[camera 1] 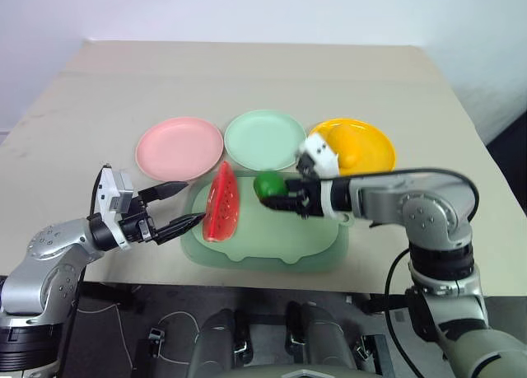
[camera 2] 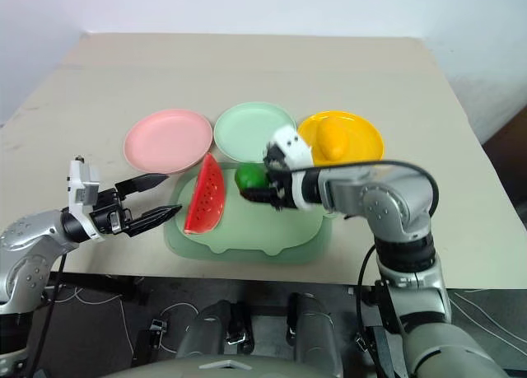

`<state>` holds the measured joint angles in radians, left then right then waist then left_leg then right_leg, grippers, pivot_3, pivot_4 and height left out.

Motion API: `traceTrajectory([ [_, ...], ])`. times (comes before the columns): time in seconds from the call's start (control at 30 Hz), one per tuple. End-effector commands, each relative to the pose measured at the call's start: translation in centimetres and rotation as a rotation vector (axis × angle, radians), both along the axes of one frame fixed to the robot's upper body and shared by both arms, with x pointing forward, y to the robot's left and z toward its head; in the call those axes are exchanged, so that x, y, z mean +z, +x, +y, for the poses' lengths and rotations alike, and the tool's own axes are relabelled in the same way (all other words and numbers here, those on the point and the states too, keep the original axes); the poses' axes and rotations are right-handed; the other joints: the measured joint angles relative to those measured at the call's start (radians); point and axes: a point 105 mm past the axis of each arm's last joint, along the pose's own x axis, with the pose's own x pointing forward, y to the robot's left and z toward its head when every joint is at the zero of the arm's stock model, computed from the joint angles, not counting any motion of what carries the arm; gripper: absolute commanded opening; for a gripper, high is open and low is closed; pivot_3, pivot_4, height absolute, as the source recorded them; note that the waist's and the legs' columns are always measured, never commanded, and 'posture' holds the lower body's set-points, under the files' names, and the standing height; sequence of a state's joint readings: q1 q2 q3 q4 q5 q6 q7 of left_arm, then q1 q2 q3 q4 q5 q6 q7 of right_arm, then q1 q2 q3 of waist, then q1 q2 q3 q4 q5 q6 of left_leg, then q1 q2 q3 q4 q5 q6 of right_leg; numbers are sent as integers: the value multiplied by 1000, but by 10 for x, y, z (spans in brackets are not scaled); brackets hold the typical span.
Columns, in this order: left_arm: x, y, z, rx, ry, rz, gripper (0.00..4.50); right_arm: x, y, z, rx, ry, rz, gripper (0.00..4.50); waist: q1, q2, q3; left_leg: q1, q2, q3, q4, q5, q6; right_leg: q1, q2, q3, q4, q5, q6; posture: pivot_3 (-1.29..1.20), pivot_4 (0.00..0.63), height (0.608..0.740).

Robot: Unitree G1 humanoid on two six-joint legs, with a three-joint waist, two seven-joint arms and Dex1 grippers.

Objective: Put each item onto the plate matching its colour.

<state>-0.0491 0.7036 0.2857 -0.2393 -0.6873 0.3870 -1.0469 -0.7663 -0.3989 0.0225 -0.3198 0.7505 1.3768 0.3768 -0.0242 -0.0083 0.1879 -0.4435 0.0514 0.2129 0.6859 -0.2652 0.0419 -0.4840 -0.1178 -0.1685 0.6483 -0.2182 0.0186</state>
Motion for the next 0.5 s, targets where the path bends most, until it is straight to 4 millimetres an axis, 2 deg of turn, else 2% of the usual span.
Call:
traceTrajectory([
  [0.03, 14, -2, 4, 19, 6, -55, 4500, 23, 31, -7, -72, 43, -99, 2802, 1, 0, 0, 0, 0, 0, 0, 0, 0, 0, 0, 0, 0, 0, 0, 0, 150, 696],
  [0.2, 14, -3, 3, 22, 8, -54, 4500, 15, 76, 0, -141, 17, -130, 2802, 0, 0, 0, 0, 0, 1, 0, 0, 0, 0, 0, 0, 0, 0, 0, 0, 150, 696],
  [0.33, 14, -4, 4, 17, 14, -50, 4500, 9, 100, 9, -160, -3, -139, 2802, -10, 0, 0, 0, 0, 2, 0, 1, 0, 0, 0, 0, 1, 0, 0, 0, 150, 696],
  [0.43, 16, -5, 4, 18, 15, -50, 4500, -3, 123, 10, -233, -28, -129, 2802, -22, 0, 0, 0, 0, 2, 0, 1, 0, 0, 1, 0, 2, 0, 0, 0, 150, 696],
  [0.5, 16, -6, 5, 20, 15, -50, 4500, -10, 129, 12, -246, -38, -113, 2802, -24, 0, 0, 0, 0, 2, 0, 1, 0, 0, 1, 0, 2, 0, 1, 0, 150, 696],
])
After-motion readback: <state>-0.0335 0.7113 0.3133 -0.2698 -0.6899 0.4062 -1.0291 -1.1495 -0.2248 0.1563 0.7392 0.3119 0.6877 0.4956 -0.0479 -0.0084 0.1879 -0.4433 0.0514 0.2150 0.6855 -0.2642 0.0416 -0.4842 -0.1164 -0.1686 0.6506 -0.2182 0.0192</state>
